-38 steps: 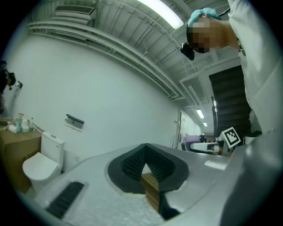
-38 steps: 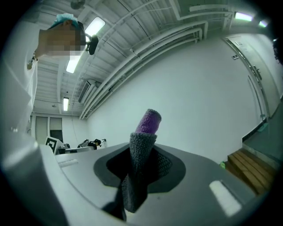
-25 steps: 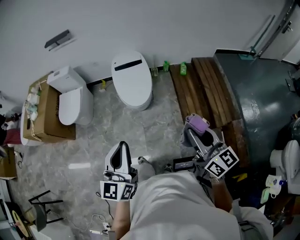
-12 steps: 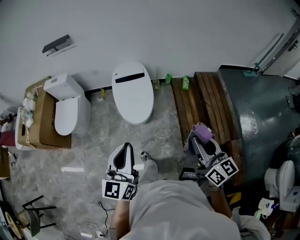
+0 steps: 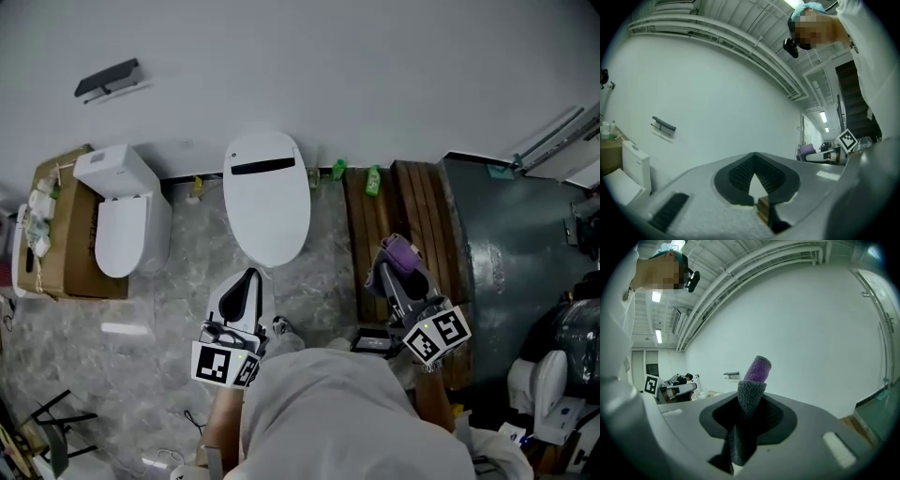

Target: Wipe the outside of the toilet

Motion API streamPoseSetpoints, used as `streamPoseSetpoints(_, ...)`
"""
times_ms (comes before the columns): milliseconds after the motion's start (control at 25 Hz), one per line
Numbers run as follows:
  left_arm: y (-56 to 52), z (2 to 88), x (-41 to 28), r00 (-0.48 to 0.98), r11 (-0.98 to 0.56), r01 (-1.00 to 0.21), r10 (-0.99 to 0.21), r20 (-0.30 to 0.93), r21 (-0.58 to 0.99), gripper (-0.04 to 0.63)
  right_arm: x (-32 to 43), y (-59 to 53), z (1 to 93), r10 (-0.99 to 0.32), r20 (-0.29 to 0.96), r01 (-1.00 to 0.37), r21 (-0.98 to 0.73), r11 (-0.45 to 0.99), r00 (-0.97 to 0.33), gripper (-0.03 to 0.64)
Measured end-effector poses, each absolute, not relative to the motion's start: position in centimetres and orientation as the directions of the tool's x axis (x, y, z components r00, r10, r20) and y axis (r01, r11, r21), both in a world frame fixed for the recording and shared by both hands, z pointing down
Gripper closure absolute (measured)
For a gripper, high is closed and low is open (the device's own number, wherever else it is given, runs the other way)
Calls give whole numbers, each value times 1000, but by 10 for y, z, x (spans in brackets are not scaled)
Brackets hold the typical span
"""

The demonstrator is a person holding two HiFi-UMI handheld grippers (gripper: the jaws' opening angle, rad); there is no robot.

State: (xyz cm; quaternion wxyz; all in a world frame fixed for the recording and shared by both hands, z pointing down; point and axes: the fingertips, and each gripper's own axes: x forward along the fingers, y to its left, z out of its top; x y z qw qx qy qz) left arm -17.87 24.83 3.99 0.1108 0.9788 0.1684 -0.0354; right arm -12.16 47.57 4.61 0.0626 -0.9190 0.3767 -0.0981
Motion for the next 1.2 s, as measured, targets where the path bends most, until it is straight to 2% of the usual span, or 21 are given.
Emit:
streamPoseSetpoints(360, 213, 41, -121, 966, -937, 258, 245, -83, 236, 591, -28, 450, 53, -718, 218, -704, -153, -694, 661, 522)
streamPoseSetpoints(600, 192, 42, -58, 988, -964, 146, 133, -74, 222, 591, 79, 425, 75, -741, 293, -738, -143, -659, 604, 522)
streamPoseSetpoints(840, 181, 37, 28, 997, -971, 18, -1, -78, 237, 591, 212, 401, 100, -791, 375, -818, -127, -561, 484, 522)
streamPoseSetpoints(1200, 176, 78, 126, 984, -952, -177, -175, 30, 249, 591, 371, 348, 192, -787, 563, -930, -84, -359, 253, 522)
